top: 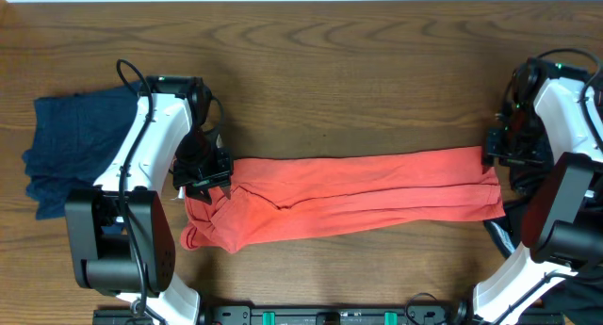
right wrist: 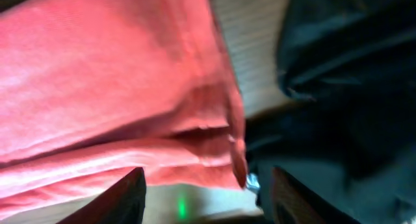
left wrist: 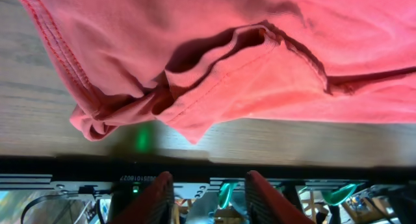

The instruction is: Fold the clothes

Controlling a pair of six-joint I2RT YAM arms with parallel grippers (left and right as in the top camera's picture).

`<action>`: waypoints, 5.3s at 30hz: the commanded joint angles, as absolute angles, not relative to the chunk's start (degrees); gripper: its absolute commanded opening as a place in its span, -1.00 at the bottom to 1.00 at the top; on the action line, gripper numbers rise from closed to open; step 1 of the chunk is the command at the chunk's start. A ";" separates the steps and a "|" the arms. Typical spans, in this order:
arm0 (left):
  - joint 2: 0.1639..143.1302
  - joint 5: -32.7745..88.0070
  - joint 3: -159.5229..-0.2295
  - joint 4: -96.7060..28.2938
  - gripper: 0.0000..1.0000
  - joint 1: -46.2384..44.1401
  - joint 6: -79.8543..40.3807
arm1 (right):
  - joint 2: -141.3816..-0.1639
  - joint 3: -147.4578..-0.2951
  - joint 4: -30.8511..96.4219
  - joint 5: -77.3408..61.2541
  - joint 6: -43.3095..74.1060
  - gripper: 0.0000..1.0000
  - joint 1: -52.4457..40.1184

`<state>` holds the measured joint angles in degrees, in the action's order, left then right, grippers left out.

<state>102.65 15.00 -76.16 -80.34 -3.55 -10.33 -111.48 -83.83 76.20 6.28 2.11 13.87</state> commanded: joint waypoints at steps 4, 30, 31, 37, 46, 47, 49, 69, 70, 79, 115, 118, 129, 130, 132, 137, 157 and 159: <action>102.28 14.50 -69.91 -75.44 0.07 -3.73 -10.87 | -111.00 -80.86 73.95 2.50 -0.86 0.29 14.46; 99.39 14.28 -69.71 -67.85 -0.88 -3.57 -9.47 | -111.00 -80.38 73.01 2.52 -0.71 0.29 14.46; 98.72 14.26 -70.89 -67.46 -0.88 -3.57 -9.50 | -111.00 -80.38 73.01 2.52 -0.71 0.28 14.46; 97.71 12.60 -71.24 -63.75 -0.88 -3.57 -9.52 | -111.00 -80.38 73.06 2.52 -0.71 0.28 14.46; 99.24 5.67 -68.20 -62.24 -0.15 -3.57 -9.78 | -111.00 -80.38 73.28 2.63 -0.73 0.29 14.46; 99.24 5.69 -68.20 -62.24 -0.14 -3.57 -9.80 | -111.00 -80.38 73.30 3.01 -0.73 0.29 14.46; 99.22 5.72 -68.23 -62.24 -0.14 -3.57 -10.46 | -111.00 -80.38 73.56 4.21 -0.64 0.29 14.48; 86.65 7.25 -71.11 -64.14 -0.10 -3.57 -15.16 | -111.02 -69.84 58.94 1.28 -7.77 0.54 15.73; 86.61 7.49 -71.11 -64.16 -0.10 -3.57 -15.16 | -111.02 -68.97 58.11 1.50 -7.77 0.54 15.92; 86.63 8.54 -71.11 -64.20 -0.10 -3.57 -15.16 | -111.02 -64.60 53.39 1.43 -7.75 -0.08 17.41; 86.63 8.54 -71.11 -64.18 0.07 -3.57 -15.18 | -110.74 -92.20 82.70 -0.40 -0.01 -0.91 -7.60; 86.63 8.56 -71.11 -64.20 0.07 -3.57 -15.18 | -110.74 -91.05 81.78 -0.47 1.48 -0.65 -13.74; 86.63 8.56 -71.07 -65.10 0.18 -3.57 -15.18 | -110.74 -89.49 79.72 1.80 4.03 0.10 -21.39; 86.63 8.56 -70.98 -65.58 0.20 -3.57 -15.18 | -110.74 -89.49 79.85 3.44 5.15 0.10 -20.93; 86.63 8.60 -70.41 -66.11 0.29 -3.60 -15.20 | -110.74 -89.49 80.18 7.01 7.55 0.11 -19.81; 86.98 15.44 -66.26 -64.29 0.51 -3.64 -15.16 | -110.74 -89.49 80.36 10.90 12.14 0.22 -15.27; 90.63 35.42 -42.26 -33.85 0.61 -8.40 -15.14 | -110.74 -89.47 80.79 10.07 12.38 0.33 -8.36; 90.63 35.38 -42.28 -32.67 -0.04 -9.87 -15.14 | -110.74 -89.47 81.12 10.09 12.36 0.32 -8.36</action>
